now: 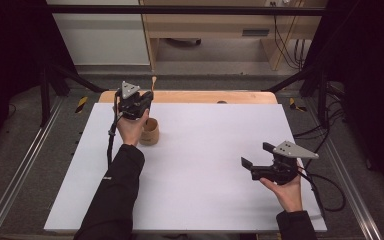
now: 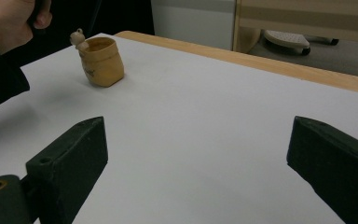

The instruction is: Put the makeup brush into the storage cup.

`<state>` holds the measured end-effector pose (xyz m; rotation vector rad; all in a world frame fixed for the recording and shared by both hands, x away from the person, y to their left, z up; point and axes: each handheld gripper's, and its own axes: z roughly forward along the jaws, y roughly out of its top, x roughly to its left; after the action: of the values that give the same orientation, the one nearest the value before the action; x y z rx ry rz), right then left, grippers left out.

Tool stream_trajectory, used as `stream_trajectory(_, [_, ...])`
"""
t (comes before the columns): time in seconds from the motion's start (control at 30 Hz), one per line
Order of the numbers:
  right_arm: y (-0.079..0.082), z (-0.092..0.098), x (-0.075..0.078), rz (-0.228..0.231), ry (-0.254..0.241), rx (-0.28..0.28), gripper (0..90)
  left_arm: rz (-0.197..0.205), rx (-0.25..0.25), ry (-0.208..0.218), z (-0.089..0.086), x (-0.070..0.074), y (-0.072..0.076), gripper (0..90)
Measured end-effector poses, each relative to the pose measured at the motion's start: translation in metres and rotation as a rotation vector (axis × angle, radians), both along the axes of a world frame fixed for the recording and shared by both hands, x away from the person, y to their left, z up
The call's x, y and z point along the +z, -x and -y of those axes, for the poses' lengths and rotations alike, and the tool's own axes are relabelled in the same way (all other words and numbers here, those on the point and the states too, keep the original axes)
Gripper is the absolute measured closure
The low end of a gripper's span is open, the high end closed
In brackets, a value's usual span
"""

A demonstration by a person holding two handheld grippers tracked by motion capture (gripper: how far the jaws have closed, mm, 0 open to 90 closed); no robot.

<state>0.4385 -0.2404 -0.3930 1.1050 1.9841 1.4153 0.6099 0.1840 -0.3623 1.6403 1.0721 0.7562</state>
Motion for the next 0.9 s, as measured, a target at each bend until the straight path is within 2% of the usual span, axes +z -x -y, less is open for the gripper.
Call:
stream_trajectory(0.73, [0.000, -0.001, -0.001, 0.000, 0.001, 0.003, 5.6, -0.041, 0.009, -0.017, 0.000, -0.031, 0.001, 83.5])
stream_trajectory(0.9, [0.000, -0.001, -0.001, -0.003, 0.003, 0.003, 5.6, -0.044, 0.010, -0.016, -0.001, -0.034, 0.002, 83.5])
